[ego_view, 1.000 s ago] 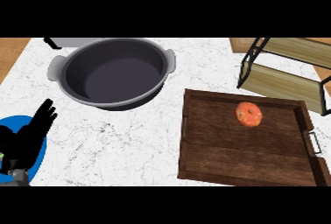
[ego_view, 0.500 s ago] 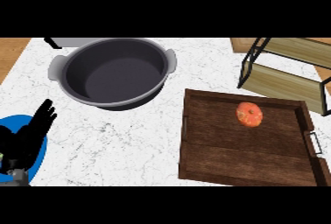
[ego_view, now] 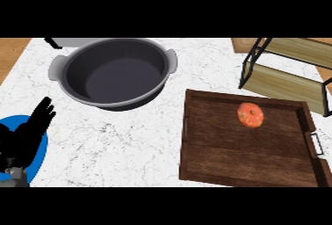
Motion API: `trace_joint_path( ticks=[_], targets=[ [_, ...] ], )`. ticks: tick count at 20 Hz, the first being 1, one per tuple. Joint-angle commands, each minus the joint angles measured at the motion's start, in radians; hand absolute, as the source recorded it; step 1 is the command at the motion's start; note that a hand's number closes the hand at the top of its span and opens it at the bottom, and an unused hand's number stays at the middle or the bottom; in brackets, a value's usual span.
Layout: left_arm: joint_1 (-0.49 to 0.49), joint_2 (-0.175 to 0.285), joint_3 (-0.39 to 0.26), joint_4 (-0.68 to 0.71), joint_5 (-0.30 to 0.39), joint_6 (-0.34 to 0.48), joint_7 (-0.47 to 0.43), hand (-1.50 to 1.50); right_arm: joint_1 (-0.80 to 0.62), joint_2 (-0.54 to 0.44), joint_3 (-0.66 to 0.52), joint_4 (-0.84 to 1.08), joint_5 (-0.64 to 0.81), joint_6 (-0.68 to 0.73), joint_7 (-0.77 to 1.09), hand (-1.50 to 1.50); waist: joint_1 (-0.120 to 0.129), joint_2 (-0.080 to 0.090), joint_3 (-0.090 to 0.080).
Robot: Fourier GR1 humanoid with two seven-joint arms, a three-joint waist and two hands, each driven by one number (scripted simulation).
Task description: Pick the cupcake from the tray and place it in the tiered shelf
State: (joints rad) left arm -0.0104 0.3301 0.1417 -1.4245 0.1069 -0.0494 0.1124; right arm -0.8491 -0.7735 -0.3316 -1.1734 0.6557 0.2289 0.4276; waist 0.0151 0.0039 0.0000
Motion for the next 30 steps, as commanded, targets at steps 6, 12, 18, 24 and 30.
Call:
trace_joint_path(
  ticks=[6, 12, 18, 24, 30],
  targets=[
    [-0.011, -0.036, -0.011, 0.039, -0.045, 0.015, -0.039, 0.0, -0.048, 0.013, 0.07, 0.258, 0.114, -0.137, -0.127, -1.5, 0.0, 0.001, 0.0],
    [0.014, 0.019, 0.047, -0.044, 0.021, -0.048, 0.038, 0.0, -0.111, -0.028, -0.035, 0.41, 0.03, -0.173, -0.26, -1.5, 0.005, 0.0, 0.001],
    [-0.009, -0.047, 0.013, 0.036, -0.047, 0.015, -0.019, 0.0, -0.094, 0.0, -0.149, 0.352, -0.132, -0.104, -0.224, -1.5, -0.02, -0.005, 0.0],
    [0.01, -0.026, 0.047, 0.041, -0.032, -0.004, -0.024, 0.0, -0.112, -0.007, -0.24, 0.3, -0.263, -0.047, -0.156, -1.5, -0.023, -0.007, -0.001],
    [0.036, -0.023, 0.05, 0.03, -0.024, -0.03, -0.035, 0.0, -0.081, -0.177, -0.398, 0.241, -0.413, 0.075, -0.113, -1.5, -0.037, -0.011, 0.0]
  ],
)
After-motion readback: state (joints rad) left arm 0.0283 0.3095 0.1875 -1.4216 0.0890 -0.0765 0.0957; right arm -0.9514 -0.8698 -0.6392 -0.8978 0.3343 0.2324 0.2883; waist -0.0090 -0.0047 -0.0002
